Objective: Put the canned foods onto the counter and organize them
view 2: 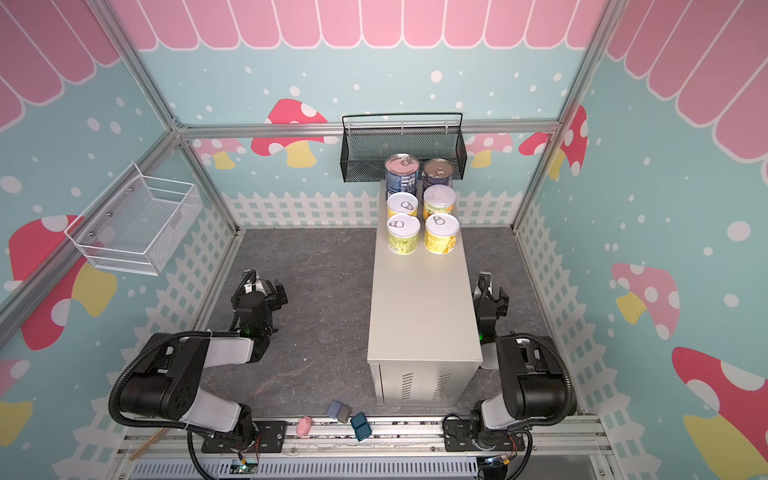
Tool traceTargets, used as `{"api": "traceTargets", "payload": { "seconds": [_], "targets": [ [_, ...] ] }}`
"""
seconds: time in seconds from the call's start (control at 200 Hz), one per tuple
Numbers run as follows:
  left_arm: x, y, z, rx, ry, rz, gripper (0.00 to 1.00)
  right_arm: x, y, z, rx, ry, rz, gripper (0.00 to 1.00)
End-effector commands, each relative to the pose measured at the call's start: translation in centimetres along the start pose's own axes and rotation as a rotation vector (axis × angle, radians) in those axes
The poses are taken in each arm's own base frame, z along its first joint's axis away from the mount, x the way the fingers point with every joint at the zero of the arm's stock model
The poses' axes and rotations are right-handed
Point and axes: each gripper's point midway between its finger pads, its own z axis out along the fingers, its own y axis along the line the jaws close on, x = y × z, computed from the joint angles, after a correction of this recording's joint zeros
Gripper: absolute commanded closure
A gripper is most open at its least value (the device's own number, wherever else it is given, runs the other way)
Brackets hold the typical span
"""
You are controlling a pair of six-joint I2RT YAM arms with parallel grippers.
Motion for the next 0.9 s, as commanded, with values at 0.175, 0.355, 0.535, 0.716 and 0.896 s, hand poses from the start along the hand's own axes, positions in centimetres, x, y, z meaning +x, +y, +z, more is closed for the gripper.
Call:
{"api": "traceTargets", "payload": {
  "seconds": [0.175, 0.355, 0.535, 0.716, 0.896],
  "targets": [
    [-0.7, -0.3, 0.2, 0.05, -0.022, -0.038, 0.01, -1.1, 0.9, -0.4, -0.025, -0.059, -0.022, 0.01],
    [-0.7, -0.8, -0.1, 0.053, -0.043, -0.008, 0.01, -1.0, 0.9, -0.3, -0.031, -0.055, -0.019, 0.0],
    [-0.8, -0.9, -0.1, 0.055, -0.047, -0.01, 0.01, -0.9, 3.6, -2.0, -0.246, -0.134, -0.075, 0.03],
    [-0.7, -0.9, -0.1, 0.055, -0.044, -0.008, 0.0, -0.9, 3.6, -2.1, -0.255, -0.138, -0.069, 0.01],
    [-0.7, -0.9, -0.1, 0.055, -0.045, -0.007, 0.01, -1.0, 3.5, -2.2, -0.255, -0.149, -0.067, 0.01]
  ]
}}
